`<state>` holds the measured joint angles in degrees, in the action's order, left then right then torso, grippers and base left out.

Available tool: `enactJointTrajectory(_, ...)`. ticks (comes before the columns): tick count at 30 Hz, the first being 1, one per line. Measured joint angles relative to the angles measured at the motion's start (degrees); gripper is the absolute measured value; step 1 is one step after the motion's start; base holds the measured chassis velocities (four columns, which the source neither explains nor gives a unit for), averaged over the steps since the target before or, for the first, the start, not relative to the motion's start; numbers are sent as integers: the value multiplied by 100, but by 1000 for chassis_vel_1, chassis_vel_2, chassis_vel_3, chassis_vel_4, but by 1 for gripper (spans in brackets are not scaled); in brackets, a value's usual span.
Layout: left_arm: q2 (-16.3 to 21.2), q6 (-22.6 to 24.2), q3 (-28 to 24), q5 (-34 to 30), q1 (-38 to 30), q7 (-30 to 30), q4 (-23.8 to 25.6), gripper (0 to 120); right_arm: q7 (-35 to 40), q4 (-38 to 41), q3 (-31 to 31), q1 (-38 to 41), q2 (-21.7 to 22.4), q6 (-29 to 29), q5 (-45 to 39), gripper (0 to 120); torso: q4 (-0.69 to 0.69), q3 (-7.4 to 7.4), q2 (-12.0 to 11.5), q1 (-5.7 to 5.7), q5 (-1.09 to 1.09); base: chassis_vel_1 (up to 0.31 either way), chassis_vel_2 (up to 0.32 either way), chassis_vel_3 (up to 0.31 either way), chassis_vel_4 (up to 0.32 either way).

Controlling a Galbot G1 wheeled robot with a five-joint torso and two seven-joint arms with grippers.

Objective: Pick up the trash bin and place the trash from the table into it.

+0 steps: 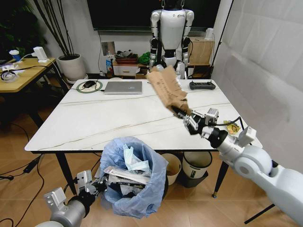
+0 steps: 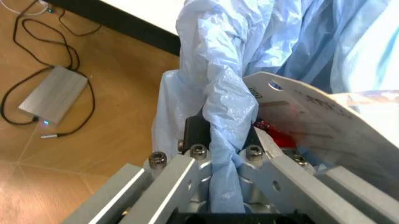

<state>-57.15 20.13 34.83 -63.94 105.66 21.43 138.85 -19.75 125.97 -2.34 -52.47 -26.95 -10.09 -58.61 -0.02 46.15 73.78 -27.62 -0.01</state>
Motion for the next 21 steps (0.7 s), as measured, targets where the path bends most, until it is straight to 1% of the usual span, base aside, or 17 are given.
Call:
enactJointTrajectory(1,0,0,0,0,0,0,0,0,0,0,0,0,0,0,0,0,0,0,0,0,0,0,0,0,0)
enactJointTrajectory(4,-20,17,1,64,0,30,22,0,-287,392,-3,83,402,274,-149,0,1,0,0,0,1,0,0,0,0)
enactJointTrajectory(7,-31,22,-2,123,0,30,36,0,-481,588,22,108,757,409,-206,0,2,0,0,0,0,0,0,0,0)
enactJointTrajectory(8,-31,22,-2,123,0,30,36,0,-481,588,22,108,757,409,-206,0,2,0,0,0,0,0,0,0,0)
enactJointTrajectory(9,-34,24,-2,135,-2,29,46,0,-609,658,41,108,926,494,-193,0,1,0,0,0,1,0,0,0,0)
enactJointTrajectory(14,-54,36,10,162,7,28,96,0,-773,908,38,157,1317,883,-166,0,1,0,0,0,2,0,0,0,0)
enactJointTrajectory(15,-54,36,10,162,7,28,96,0,-773,908,38,157,1317,883,-166,0,1,0,0,0,2,0,0,0,0)
enactJointTrajectory(18,-72,80,5,169,18,36,136,0,-748,1060,25,193,1536,1001,-74,0,1,0,0,0,1,0,0,0,0)
enactJointTrajectory(19,-80,104,-11,169,18,39,159,0,-611,1135,25,212,1584,1027,-50,0,1,0,0,0,0,0,0,0,0)
enactJointTrajectory(21,-108,158,-63,169,14,40,213,0,-299,1281,47,228,1544,1086,-116,0,1,0,0,0,-1,0,0,0,0)
